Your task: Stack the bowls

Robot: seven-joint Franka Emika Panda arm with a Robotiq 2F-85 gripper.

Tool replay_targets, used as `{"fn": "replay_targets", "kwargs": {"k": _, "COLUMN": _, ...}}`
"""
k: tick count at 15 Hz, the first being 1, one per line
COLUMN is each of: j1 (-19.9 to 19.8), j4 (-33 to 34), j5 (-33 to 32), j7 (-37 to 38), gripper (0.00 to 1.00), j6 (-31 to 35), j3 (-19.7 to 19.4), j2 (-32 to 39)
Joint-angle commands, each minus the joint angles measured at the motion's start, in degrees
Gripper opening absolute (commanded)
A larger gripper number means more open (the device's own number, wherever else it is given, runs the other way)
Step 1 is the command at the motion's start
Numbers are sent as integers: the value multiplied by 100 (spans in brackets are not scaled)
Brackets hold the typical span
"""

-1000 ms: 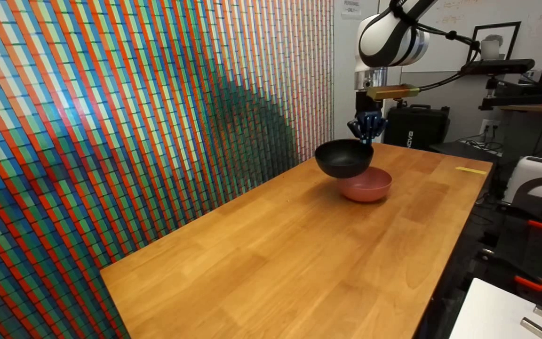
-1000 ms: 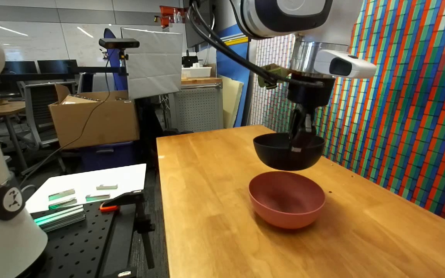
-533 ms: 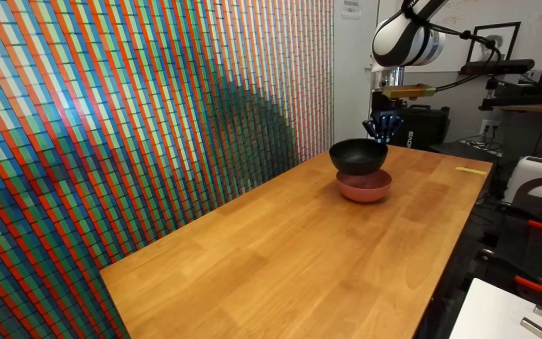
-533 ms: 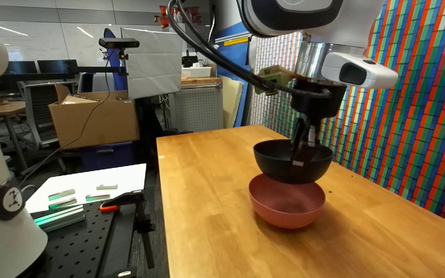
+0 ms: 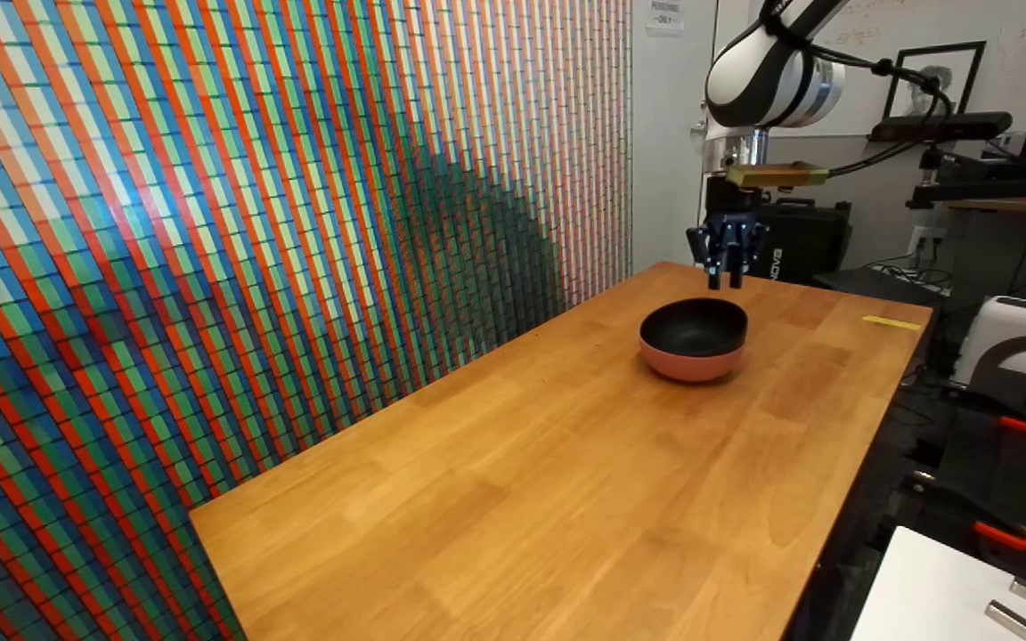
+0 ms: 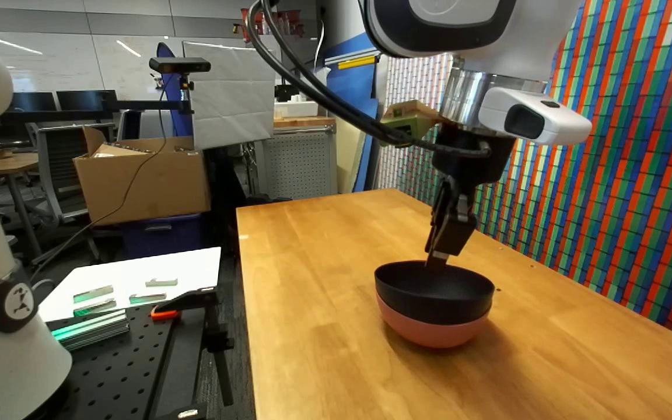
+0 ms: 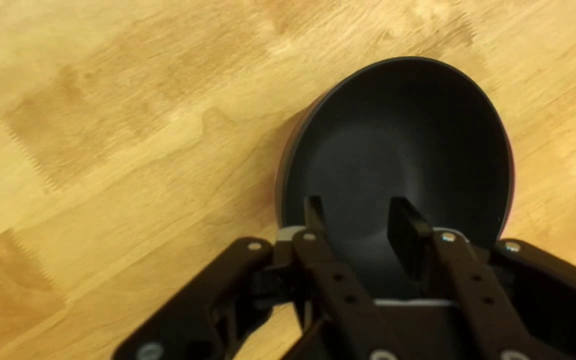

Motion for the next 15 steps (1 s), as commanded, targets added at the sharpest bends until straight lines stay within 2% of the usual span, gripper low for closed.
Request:
{"fn": "replay_targets", "kwargs": {"k": 1, "j1": -43, "j4": -20, "j5": 235, "j7": -213, "gripper": 73, "j6": -157, "j3": 19, "j2": -133}}
{"fn": "replay_targets", "kwargs": {"k": 4, "j1": -73, "j4": 98, "j5": 410, "j7": -427, "gripper": 95, "j6": -399, "j3": 81, "j2": -222}}
{"fn": "replay_targets", "kwargs": {"k": 5, "j1": -67, "j4": 142, "j5": 477, "j7": -523, "gripper": 99, "j6": -503, "j3": 111, "j2": -269}}
{"fn": "replay_targets", "kwargs": {"k": 8, "j1": 16, "j4": 371, "j5": 596, "j7": -784, "gripper": 100, "j6": -962, "j3": 215, "j2": -445}}
{"fn": "replay_targets", "kwargs": {"k": 15, "j1": 440, "j4": 1259, "j5": 36, "j7": -575, "gripper": 100, "j6": -2001, "j3": 433, "j2": -577}}
